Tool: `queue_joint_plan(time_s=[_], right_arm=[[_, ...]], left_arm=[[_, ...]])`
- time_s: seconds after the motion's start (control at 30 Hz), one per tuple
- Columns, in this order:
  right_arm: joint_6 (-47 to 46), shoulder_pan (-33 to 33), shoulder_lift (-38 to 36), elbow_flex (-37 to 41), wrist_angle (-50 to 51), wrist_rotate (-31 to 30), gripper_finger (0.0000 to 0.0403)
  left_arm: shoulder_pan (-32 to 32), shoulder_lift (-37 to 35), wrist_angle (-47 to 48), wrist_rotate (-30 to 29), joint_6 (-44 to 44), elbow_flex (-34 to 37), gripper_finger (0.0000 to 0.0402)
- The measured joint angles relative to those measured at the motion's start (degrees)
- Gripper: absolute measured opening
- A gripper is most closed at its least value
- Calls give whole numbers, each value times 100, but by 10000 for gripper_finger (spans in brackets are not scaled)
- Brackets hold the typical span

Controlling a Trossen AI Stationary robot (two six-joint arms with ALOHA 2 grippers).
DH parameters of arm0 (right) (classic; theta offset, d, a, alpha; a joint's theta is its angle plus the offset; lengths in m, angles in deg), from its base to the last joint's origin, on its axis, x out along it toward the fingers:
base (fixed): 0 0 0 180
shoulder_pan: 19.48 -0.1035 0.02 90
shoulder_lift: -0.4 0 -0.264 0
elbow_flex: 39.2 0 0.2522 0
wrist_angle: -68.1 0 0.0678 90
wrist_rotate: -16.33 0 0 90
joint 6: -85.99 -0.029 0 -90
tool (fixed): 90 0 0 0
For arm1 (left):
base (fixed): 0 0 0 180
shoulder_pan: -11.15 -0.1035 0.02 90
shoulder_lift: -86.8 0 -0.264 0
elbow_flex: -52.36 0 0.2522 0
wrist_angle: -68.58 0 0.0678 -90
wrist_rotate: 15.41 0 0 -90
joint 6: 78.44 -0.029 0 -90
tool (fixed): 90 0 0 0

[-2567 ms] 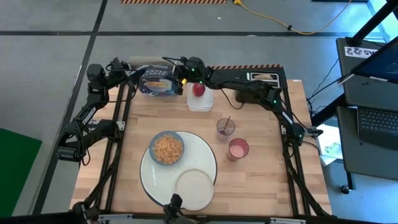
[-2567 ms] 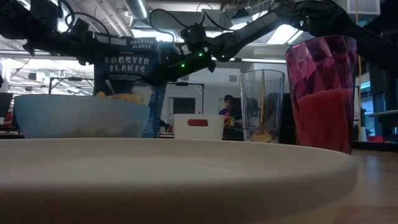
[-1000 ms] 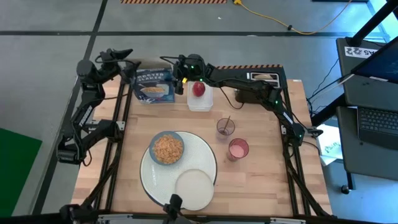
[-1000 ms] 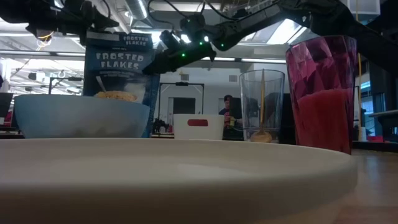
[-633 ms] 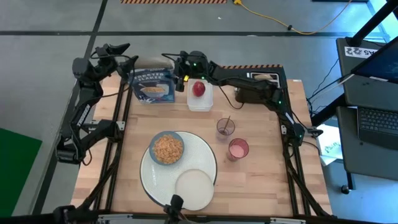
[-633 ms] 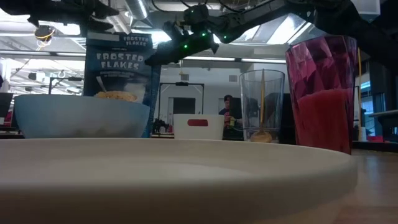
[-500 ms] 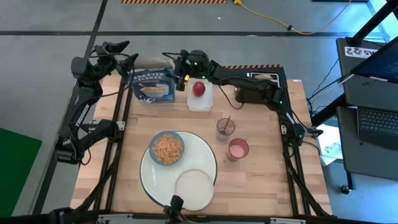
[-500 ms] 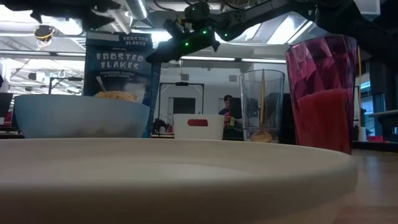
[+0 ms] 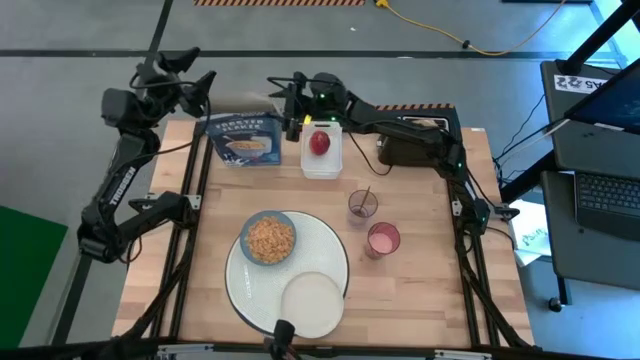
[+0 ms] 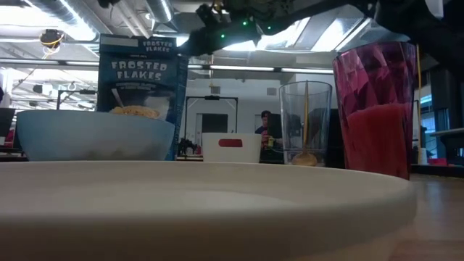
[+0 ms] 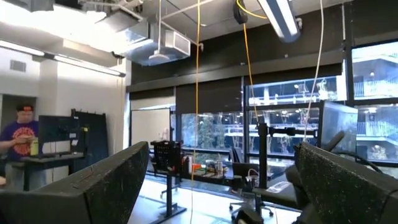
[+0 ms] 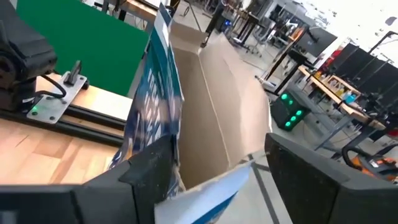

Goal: Arrange a breakfast setting
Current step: Pour the cereal into the blue bowl, then put the brown bagel into the white plate

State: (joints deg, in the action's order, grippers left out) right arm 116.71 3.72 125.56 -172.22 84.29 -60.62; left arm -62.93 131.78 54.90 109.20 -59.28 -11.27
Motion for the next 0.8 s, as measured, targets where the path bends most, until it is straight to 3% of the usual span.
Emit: queue_joint_plan(time_s=[0.2,0.4,0.53,0.67,0.8], right_arm=[[-72,0,-156,0,43,109,253],[18,2,-584,0,47,-1,253],[142,4,-976,0,100,-46,253],[123,7,-1527,-2,597,296,253],[217,7,-2139,-11,1702,485,253]], left_arm=[[151,5,150,-178,1,0,390],[365,-80,117,-875,711,0,390],[543,-143,80,-854,781,2,390],[825,-248,-196,-844,1285,4,390],[1301,-345,-548,-796,2149,4,390]])
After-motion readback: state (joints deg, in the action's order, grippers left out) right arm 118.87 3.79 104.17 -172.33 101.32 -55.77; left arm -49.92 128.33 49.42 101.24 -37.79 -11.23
